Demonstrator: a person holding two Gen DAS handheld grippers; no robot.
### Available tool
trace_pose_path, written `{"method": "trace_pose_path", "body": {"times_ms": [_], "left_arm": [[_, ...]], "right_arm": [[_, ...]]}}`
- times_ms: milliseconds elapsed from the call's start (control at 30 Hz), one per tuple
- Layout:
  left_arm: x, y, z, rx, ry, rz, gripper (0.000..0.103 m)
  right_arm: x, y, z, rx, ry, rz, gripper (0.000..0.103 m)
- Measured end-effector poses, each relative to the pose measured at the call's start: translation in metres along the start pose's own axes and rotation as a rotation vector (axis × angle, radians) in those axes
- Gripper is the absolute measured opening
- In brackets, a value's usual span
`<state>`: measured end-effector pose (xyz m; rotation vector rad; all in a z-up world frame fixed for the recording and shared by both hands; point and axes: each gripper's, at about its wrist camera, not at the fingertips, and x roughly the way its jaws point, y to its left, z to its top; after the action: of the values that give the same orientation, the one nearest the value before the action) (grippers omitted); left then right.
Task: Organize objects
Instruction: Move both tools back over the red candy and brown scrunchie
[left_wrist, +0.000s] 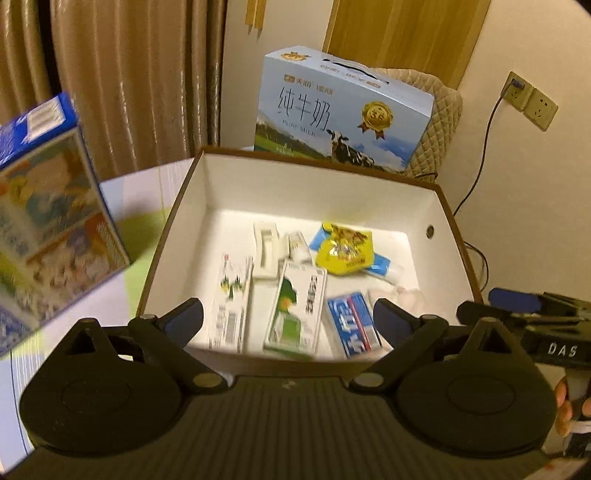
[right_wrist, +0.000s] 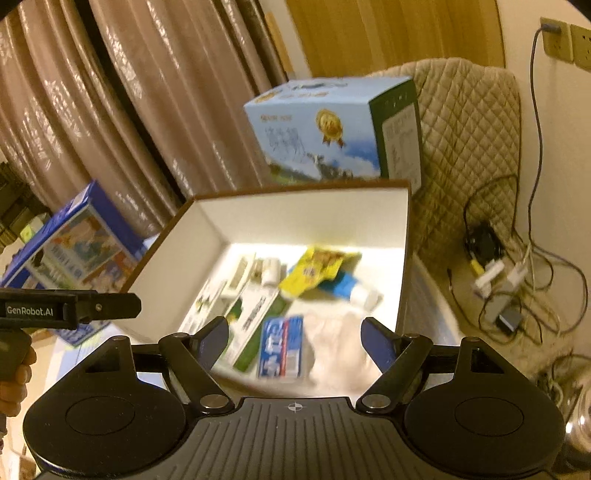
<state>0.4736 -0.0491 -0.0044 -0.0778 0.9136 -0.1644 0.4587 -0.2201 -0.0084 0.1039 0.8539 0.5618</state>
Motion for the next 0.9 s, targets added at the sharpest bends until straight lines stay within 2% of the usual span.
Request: {"method": "trace_pose_path", "body": {"times_ms": [233,467,700,900], "left_arm": [[-0.029,0.001,-0.041,-0.016,0.006,0.019,0.097],[-0.055,0.004,-0.075,-0.037,0.019,0.035,0.100],[-0.074,0.005,-0.108,-0.034,0.027,0.048,0.100],[-0.086,0.009,-0.136,-0.057,0.024,0.061,0.100]], "right_arm": [[-0.020,0.013,-0.032,-0.004,0.035,0.016,0.076],[-0.040,0.029,-0.058,-0.026,0.047,-0.039,0.076],[-0.057,0.034,-0.080,0.052,0.059,0.005,0.076],[-0.063,0.044,-0.100,0.017,0.092,-0.002,0.076]]}}
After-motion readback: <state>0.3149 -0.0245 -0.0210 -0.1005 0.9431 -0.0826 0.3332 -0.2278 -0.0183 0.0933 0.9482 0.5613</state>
